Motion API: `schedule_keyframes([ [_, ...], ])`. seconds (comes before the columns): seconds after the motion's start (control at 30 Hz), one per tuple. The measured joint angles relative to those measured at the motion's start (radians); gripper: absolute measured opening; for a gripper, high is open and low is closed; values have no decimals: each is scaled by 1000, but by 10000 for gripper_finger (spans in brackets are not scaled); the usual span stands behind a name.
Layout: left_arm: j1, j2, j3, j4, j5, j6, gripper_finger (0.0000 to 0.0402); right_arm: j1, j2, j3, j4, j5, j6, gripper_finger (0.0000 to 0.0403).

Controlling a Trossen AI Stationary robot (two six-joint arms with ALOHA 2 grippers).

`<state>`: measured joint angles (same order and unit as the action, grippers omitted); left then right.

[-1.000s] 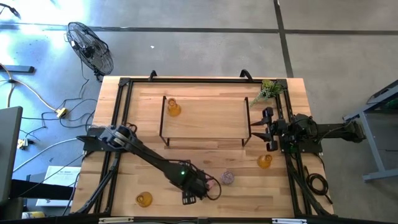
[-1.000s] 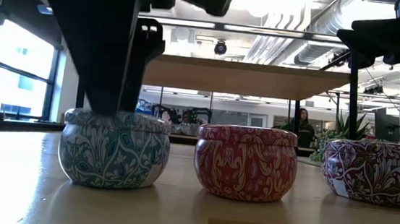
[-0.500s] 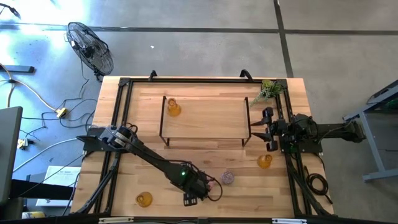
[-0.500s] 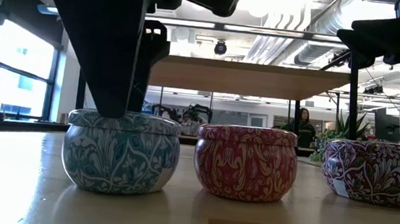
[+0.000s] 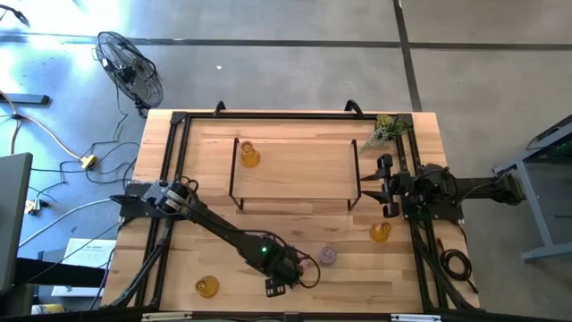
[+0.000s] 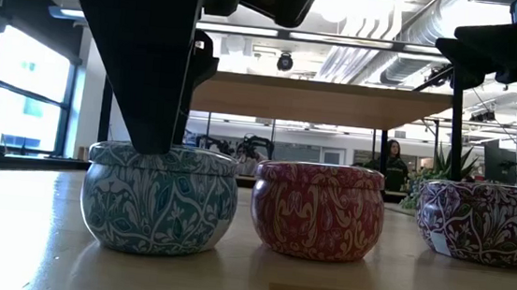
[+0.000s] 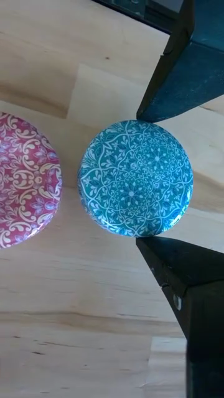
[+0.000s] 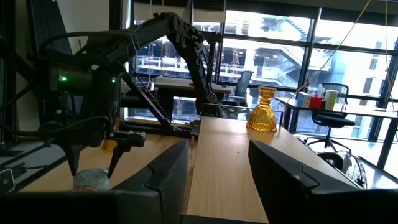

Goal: Pick & Place candle stick holders
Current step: Put the blue scented candle on the shelf

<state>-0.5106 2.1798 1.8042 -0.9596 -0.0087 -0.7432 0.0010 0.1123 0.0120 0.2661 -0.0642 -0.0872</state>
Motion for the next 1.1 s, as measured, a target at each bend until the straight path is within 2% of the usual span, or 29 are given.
schedule_keyframes([
  [0.83,0,2,-2,10,1,-21,303,0,0,0,0,0,0,165],
  [1.1,-9,2,-2,17,-59,7,303,0,0,0,0,0,0,165],
])
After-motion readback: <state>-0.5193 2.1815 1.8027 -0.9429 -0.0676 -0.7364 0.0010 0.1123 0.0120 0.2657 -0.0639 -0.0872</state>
